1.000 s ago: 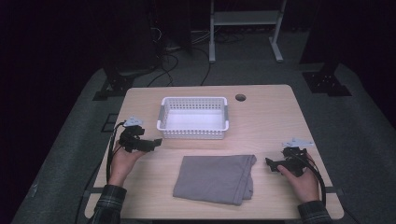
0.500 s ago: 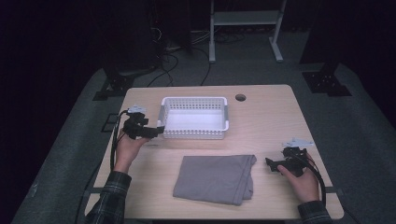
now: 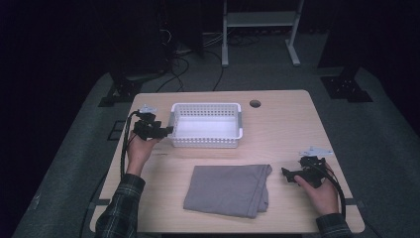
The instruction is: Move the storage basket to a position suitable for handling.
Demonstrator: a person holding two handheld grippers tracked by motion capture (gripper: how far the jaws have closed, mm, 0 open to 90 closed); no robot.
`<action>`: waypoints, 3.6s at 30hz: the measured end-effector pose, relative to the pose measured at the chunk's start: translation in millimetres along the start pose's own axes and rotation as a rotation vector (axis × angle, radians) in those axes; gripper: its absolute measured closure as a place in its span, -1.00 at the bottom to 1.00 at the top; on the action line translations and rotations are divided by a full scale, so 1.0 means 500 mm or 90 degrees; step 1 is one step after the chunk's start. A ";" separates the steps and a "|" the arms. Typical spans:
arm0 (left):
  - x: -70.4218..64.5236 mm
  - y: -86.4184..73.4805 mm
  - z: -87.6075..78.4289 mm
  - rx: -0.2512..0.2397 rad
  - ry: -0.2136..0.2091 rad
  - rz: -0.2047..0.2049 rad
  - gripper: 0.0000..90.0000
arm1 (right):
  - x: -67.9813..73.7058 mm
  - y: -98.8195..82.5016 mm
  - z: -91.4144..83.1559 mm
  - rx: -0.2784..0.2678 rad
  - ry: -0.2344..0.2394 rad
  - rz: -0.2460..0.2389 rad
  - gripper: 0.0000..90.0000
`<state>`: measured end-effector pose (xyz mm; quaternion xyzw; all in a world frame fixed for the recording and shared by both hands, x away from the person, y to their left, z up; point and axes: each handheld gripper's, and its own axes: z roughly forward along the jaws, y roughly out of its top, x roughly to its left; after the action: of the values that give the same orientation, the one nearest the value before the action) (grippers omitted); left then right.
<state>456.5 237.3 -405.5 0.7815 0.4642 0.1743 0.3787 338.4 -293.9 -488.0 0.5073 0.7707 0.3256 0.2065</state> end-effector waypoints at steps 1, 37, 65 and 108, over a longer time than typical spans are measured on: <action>0.001 -0.001 0.003 0.003 -0.001 -0.002 -0.11 | 0.000 0.000 0.000 0.000 0.000 0.000 -1.00; 0.008 0.017 0.031 0.045 0.065 -0.028 0.70 | 0.000 0.000 0.000 0.000 0.000 0.000 -1.00; -0.006 -0.006 -0.037 0.003 0.002 0.002 -0.22 | -0.001 0.002 0.002 0.002 0.000 0.000 -1.00; -0.123 -0.256 -0.057 0.082 -0.031 0.119 -1.00 | 0.101 0.165 -0.034 -0.055 0.205 -0.121 0.04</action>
<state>331.4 233.0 -478.3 0.8482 0.3901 0.1593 0.3209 360.7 -229.9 -416.6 0.3641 0.8235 0.4144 0.1323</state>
